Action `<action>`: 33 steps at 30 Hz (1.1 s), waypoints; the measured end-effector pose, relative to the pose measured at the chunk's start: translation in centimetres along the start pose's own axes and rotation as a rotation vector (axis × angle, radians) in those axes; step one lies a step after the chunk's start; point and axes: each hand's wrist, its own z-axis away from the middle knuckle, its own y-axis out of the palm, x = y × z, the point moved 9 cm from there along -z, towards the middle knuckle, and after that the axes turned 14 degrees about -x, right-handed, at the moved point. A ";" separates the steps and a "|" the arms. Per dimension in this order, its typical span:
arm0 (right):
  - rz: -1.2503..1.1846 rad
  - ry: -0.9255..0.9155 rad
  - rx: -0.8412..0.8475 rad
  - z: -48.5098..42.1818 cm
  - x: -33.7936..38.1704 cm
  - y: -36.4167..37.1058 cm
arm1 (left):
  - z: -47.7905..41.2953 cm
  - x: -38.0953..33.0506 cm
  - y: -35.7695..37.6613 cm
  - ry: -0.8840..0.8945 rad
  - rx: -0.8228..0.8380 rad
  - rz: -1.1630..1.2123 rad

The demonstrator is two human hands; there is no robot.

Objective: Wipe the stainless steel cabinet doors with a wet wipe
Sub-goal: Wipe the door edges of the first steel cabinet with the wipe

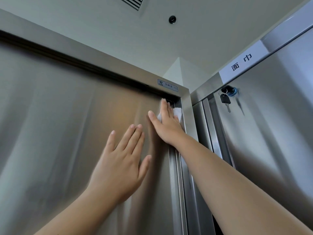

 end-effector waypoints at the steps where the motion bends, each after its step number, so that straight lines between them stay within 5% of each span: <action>1: 0.003 -0.002 -0.006 -0.4 0.1 -0.1 | 0.0 0.0 0.0 0.001 -0.002 -0.001; 8: 0.106 -0.111 0.011 2.8 -0.5 0.0 | 0.2 0.1 0.1 0.004 0.008 -0.023; 15: 0.088 0.011 0.047 -0.2 0.4 -0.7 | 0.2 0.1 0.1 0.002 -0.008 -0.010; 23: 0.596 -0.304 -0.020 4.2 -0.4 -2.3 | 0.2 0.1 -0.1 -0.011 -0.004 -0.007; 33: 0.922 -0.488 0.019 5.4 -1.7 -4.3 | 0.2 0.3 -0.3 -0.038 0.007 0.003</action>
